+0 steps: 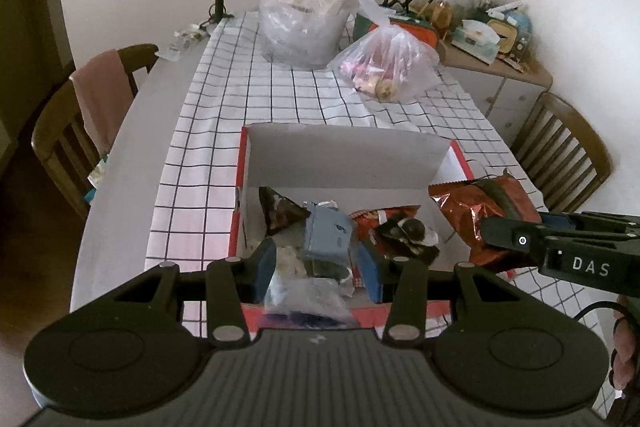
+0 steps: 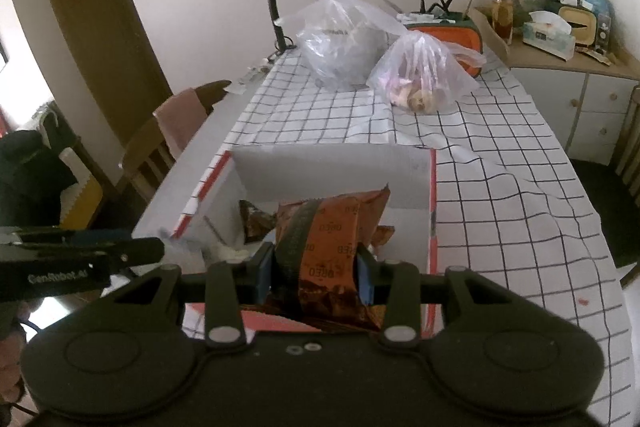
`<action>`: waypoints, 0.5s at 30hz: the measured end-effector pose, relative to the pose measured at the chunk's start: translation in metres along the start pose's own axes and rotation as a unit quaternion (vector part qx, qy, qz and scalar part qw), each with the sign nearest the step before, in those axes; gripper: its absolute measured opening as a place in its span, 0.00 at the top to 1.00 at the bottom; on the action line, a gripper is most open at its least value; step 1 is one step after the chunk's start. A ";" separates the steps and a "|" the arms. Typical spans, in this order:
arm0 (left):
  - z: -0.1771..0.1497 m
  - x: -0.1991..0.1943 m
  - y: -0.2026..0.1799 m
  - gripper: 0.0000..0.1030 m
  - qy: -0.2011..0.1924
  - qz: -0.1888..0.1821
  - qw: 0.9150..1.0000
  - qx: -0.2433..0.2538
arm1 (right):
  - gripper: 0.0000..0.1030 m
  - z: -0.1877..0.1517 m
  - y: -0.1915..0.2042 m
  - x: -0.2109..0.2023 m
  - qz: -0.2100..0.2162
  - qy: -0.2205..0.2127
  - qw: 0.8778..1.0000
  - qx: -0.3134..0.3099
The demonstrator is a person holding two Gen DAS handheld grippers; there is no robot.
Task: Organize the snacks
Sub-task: 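Lift both held snacks and carry them over the red box, then open both tools to drop the white packet and copper bag into the box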
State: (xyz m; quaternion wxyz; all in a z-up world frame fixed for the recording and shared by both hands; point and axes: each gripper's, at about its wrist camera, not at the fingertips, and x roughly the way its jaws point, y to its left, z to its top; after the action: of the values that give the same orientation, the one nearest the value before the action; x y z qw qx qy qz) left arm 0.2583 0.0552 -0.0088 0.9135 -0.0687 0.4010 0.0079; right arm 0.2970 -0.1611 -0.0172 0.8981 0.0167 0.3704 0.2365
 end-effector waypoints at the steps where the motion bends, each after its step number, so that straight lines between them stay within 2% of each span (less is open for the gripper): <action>1: 0.001 0.007 0.000 0.57 0.006 0.002 1.000 0.000 | 0.61 0.002 -0.002 0.007 -0.003 0.005 1.000 -0.001; 7: -0.001 0.044 0.005 0.58 0.041 0.018 0.999 -0.002 | 0.61 0.002 -0.011 0.049 -0.014 0.037 0.999 -0.005; 15: -0.009 0.072 0.010 0.58 0.070 0.029 0.997 -0.005 | 0.61 -0.005 -0.014 0.088 -0.011 0.066 0.998 -0.015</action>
State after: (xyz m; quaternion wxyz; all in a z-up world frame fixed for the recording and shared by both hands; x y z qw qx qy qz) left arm 0.3000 0.0612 -0.0692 0.8821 -0.0622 0.4659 0.0311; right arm 0.3532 -0.1358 -0.0812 0.8743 -0.0167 0.4255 0.2331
